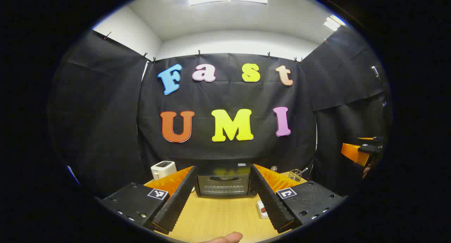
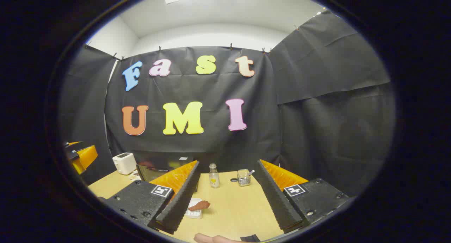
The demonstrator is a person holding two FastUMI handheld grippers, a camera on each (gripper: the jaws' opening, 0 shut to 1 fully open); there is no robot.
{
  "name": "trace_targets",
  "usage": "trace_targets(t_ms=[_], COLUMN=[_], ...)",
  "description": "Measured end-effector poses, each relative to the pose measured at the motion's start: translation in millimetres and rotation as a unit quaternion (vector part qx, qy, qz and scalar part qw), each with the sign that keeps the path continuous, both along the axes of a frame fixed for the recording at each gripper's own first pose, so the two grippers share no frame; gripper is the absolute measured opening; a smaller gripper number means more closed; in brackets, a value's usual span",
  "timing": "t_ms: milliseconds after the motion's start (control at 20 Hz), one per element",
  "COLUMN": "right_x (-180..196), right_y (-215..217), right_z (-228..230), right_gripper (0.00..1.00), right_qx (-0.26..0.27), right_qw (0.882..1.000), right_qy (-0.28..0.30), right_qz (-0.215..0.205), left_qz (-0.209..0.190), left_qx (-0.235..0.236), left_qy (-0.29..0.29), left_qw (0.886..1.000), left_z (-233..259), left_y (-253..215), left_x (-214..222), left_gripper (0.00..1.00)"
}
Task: Open the electric oven with the left hand, put the food in, and close the electric oven.
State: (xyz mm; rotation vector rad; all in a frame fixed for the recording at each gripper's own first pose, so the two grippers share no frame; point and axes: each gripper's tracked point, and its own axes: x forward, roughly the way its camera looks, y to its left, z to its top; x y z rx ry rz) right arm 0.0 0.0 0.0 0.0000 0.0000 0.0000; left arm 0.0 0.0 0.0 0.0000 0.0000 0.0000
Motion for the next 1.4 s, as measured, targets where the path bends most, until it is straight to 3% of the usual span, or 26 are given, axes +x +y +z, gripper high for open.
trace_targets(t_ms=[50,100,400,450,550,600,800,900,1050,1400], right_x=[1,2,2,3,4,6,18,28,45,84], right_y=[-2,-3,-4,-3,0,1,6,8,11,17], right_z=[1,3,14,15,17,18,16,18,21,21], right_gripper=[0.96,1.00,1.00,0.96,1.00,0.96,1.00,0.96,1.00,1.00], right_qx=[-0.004,-0.006,-0.018,-0.018,-0.019,-0.019,-0.016,-0.016,-0.015,-0.020], right_qw=[1.000,1.000,1.000,1.000,1.000,1.000,1.000,1.000,0.999,0.999], right_qy=[0.000,-0.002,-0.018,-0.017,-0.019,-0.019,-0.013,-0.014,-0.019,-0.023], right_qz=[-0.001,-0.003,-0.004,-0.002,0.000,0.001,0.012,0.017,0.023,0.034], left_qz=[0.000,0.000,0.007,0.008,0.012,0.016,0.043,0.047,0.042,0.029], left_qx=[0.003,0.005,0.001,0.000,-0.001,-0.002,-0.006,-0.020,-0.032,-0.032], left_qy=[0.001,0.002,-0.004,-0.003,-0.006,-0.008,-0.018,-0.022,-0.012,0.072], left_qw=[1.000,1.000,1.000,1.000,1.000,1.000,0.999,0.998,0.999,0.996], left_z=[-1,-1,2,2,2,2,-1,-6,-25,-106], left_y=[-1,-1,3,5,7,11,25,26,29,26], left_x=[1,1,4,5,8,11,33,53,93,205], left_gripper=[0.96,0.96,0.96,0.96,0.96,0.96,0.96,0.96,0.96,0.96])
